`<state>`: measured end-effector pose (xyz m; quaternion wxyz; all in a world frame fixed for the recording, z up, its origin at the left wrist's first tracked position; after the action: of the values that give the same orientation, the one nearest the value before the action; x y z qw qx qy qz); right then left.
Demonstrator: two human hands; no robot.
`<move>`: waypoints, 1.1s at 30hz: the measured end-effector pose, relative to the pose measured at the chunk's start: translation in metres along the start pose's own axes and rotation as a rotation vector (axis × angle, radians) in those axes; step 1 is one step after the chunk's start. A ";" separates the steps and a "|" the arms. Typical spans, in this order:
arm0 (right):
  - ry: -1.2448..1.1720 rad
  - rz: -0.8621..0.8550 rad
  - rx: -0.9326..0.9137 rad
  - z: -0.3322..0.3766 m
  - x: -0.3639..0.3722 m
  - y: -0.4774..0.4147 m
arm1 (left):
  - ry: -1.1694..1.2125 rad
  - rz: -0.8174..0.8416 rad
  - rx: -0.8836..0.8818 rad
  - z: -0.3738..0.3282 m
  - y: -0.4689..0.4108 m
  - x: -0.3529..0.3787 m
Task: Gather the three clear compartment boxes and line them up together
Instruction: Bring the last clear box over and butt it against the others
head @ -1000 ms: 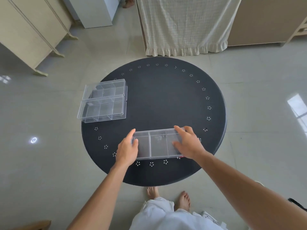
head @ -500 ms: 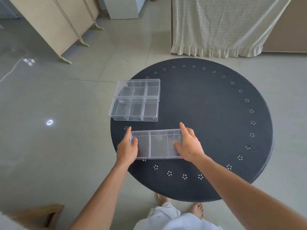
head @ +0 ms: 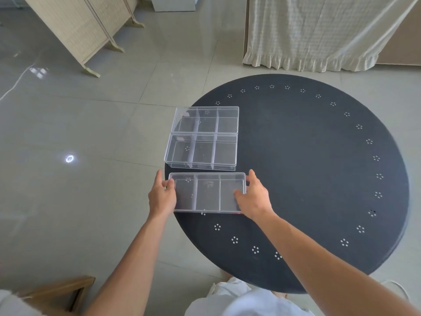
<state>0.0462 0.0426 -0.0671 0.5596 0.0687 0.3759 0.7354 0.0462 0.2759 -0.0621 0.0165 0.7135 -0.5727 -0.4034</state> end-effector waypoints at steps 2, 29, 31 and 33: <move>-0.028 -0.006 0.004 0.002 0.003 -0.004 | 0.000 -0.005 -0.009 -0.003 -0.004 -0.003; -0.038 -0.029 -0.096 0.017 0.015 -0.025 | 0.111 -0.017 0.010 -0.013 -0.027 -0.017; -0.049 -0.031 -0.101 0.017 0.014 -0.026 | 0.108 -0.016 0.009 -0.013 -0.028 -0.017; -0.037 -0.038 -0.102 0.017 0.014 -0.026 | 0.106 -0.016 0.012 -0.013 -0.029 -0.017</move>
<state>0.0701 0.0654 -0.0760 0.5830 0.0467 0.3288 0.7415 0.0766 0.2943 -0.0580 0.0395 0.7386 -0.5675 -0.3618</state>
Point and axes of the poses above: each hand's wrist, its own y-axis away from the middle knuckle, its own x-axis out of the palm, z = x × y, the point moved 2 cm from there along -y, towards the middle knuckle, and after that the axes turned 12 degrees about z, right-handed, at the moved point
